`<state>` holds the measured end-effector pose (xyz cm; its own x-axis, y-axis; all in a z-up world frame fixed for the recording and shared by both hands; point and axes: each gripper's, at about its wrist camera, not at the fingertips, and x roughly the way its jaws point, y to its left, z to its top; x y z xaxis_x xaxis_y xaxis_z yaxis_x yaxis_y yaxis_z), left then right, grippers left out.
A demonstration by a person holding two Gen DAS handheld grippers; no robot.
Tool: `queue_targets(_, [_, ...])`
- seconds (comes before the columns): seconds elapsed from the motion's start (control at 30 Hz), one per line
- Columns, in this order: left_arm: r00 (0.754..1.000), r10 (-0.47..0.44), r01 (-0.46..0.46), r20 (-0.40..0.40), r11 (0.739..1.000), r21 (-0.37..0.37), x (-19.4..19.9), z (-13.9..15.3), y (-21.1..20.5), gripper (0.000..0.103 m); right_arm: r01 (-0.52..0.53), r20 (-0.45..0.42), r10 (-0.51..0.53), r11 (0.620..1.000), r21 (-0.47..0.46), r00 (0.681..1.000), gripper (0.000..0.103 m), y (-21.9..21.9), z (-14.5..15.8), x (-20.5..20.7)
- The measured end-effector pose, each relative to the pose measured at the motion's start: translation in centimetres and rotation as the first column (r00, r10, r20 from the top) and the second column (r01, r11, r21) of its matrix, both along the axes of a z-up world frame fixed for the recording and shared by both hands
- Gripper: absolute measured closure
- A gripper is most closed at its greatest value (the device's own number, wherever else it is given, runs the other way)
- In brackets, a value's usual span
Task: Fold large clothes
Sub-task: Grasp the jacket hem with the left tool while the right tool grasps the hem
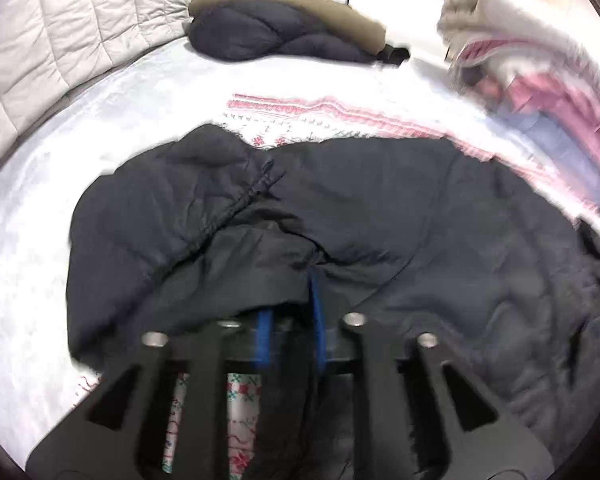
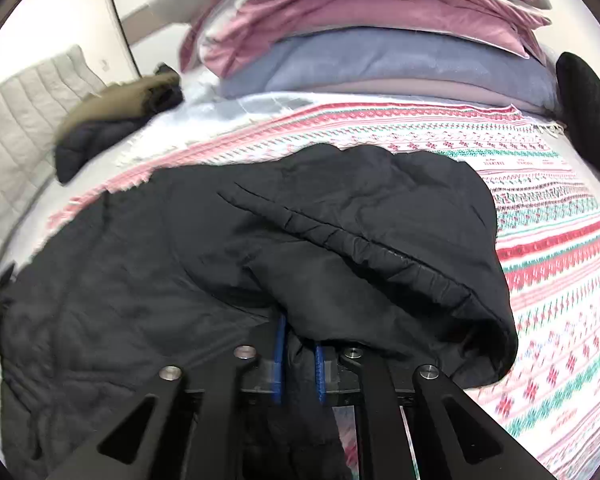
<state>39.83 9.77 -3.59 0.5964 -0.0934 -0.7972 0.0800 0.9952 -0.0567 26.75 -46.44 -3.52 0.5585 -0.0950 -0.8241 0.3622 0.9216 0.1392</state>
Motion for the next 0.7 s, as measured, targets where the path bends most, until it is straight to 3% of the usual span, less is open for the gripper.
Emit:
queue_targets(0.07, [0.998,0.002,-0.001,-0.063,1.000,0.019,0.5,-0.7,-0.1,0.059,0.028,-0.067,-0.025,0.998,0.056,0.997,0.076,-0.9,-1.2,0.3])
queue_targets(0.13, [0.998,-0.004,0.006,-0.067,1.000,0.028,-0.8,-0.5,0.0,0.039,0.022,-0.089,-0.012,0.993,0.115,0.996,0.072,-1.1,-1.4,-0.5])
queue_targets(0.27, [0.997,-0.066,0.070,-0.041,0.993,0.098,-4.8,1.0,-1.1,0.035,-0.028,-0.054,0.035,0.991,0.131,0.998,0.068,-0.6,0.4,-3.6])
queue_targets(0.37, [0.986,-0.163,0.166,-0.045,0.982,0.087,-7.4,2.1,-3.6,0.026,-0.116,-0.023,0.122,0.978,0.170,0.992,0.067,0.6,1.8,-5.4])
queue_targets(0.47, [0.955,-0.295,0.296,-0.032,0.954,0.037,-10.0,3.5,-7.5,0.023,-0.202,0.001,0.206,0.958,0.203,0.979,0.066,2.0,2.6,-6.1])
queue_targets(0.53, [0.924,-0.380,0.379,-0.038,0.925,-0.041,-10.8,3.9,-10.5,0.022,-0.246,0.011,0.250,0.946,0.210,0.968,0.066,2.9,2.8,-5.9])
queue_targets(0.63, [0.863,-0.498,0.477,-0.083,0.858,-0.189,-10.7,2.8,-15.3,0.022,-0.277,0.021,0.280,0.935,0.221,0.960,0.066,3.5,2.4,-5.7])
queue_targets(0.7, [0.832,-0.548,0.518,-0.084,0.822,-0.234,-10.5,1.9,-17.8,0.022,-0.284,0.025,0.287,0.929,0.237,0.958,0.066,3.2,1.8,-5.3])
